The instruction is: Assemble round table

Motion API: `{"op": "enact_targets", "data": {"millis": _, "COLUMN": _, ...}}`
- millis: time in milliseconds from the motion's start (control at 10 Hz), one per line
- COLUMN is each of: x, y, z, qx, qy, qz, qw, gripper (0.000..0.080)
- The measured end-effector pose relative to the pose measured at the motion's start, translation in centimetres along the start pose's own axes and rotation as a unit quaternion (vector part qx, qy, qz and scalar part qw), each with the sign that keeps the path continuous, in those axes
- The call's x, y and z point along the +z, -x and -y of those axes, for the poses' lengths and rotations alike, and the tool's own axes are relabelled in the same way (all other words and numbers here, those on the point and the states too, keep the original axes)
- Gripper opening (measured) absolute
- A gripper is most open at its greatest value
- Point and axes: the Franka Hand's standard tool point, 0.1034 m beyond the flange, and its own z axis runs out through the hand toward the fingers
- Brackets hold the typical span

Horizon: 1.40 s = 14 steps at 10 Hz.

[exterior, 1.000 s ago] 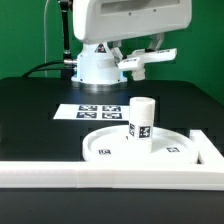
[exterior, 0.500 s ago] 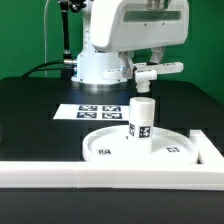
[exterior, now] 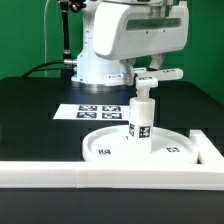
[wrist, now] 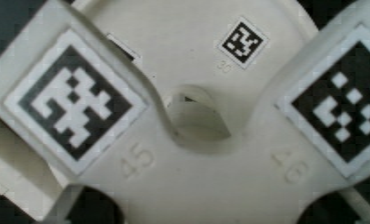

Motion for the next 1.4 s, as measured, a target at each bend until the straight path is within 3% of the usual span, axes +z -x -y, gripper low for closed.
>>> {"op": "enact_targets", "data": {"millis": 500, "x": 0.1, "y": -0.5, "z": 0.3, "qx": -0.003, "qy": 0.001, "qz": -0.002, "qw": 1.000, "gripper": 0.0465}}
{"op": "enact_targets", "data": {"millis": 1100, "x": -0.1, "y": 0.4, "z": -0.9, "qx": 0.007, "qy": 0.000, "qz": -0.004, "qw": 1.000, "gripper": 0.0465}}
{"op": "enact_targets", "data": {"millis": 1400, "x": 0.0, "y": 0.3, "z": -0.7, "qx": 0.006, "qy": 0.000, "qz": -0.003, "qw": 1.000, "gripper": 0.0465}}
